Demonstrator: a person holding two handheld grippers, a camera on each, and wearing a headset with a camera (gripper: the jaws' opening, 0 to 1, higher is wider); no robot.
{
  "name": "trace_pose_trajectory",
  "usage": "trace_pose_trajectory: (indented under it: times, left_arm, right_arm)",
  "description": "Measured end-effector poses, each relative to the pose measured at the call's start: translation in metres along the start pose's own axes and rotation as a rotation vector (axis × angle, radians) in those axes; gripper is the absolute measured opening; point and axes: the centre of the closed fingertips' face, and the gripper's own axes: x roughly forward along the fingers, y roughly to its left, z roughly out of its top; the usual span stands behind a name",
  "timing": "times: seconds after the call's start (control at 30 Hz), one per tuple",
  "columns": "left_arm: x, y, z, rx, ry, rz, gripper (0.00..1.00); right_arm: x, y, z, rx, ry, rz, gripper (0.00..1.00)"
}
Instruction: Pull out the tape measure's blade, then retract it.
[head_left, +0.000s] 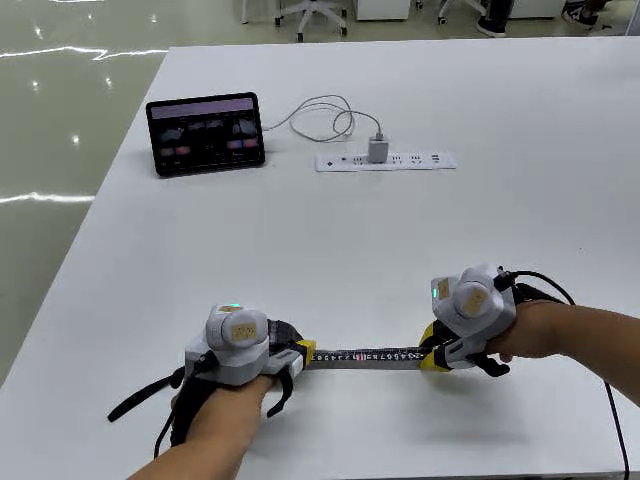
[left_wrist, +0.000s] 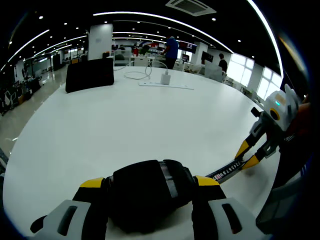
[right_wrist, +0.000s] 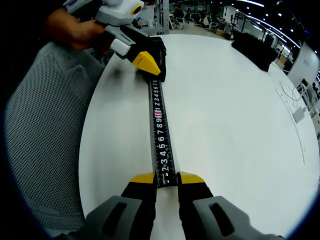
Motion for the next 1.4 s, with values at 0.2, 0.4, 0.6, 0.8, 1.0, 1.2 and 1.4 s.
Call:
trace_pose_trajectory:
  times: [0.2,0.4,0.6,0.8,1.0,1.2,1.4]
  left_arm:
    - [0.000,0.000,0.000,0.000,0.000,0.000,0.65]
    - [0.000,0.000,0.000,0.000,-0.001,0.000,0.65]
    - [0.000,0.000,0.000,-0.001,-0.002,-0.001,0.65]
    - [0.000,0.000,0.000,-0.002,-0.002,-0.001,0.65]
    - [0.000,0.000,0.000,-0.003,-0.002,-0.003,0.65]
    - [0.000,0.000,0.000,-0.004,0.000,-0.003,0.65]
    - [0.000,0.000,0.000,-0.004,0.000,-0.004,0.65]
  right_arm:
    - [0.002,0.000,0.003,0.002,-0.003,0.005,0.12]
    - [0.004,0.001,0.006,-0.001,-0.008,0.005,0.12]
    - [0.005,0.001,0.010,0.001,-0.015,0.006,0.12]
    - [0.008,0.002,0.013,-0.018,-0.025,0.010,0.12]
    - [0.010,0.003,0.018,-0.014,-0.037,0.014,0.12]
    - [0.013,0.003,0.022,-0.008,-0.045,0.016,0.12]
    - [0.015,0.004,0.025,-0.008,-0.049,0.020,0.12]
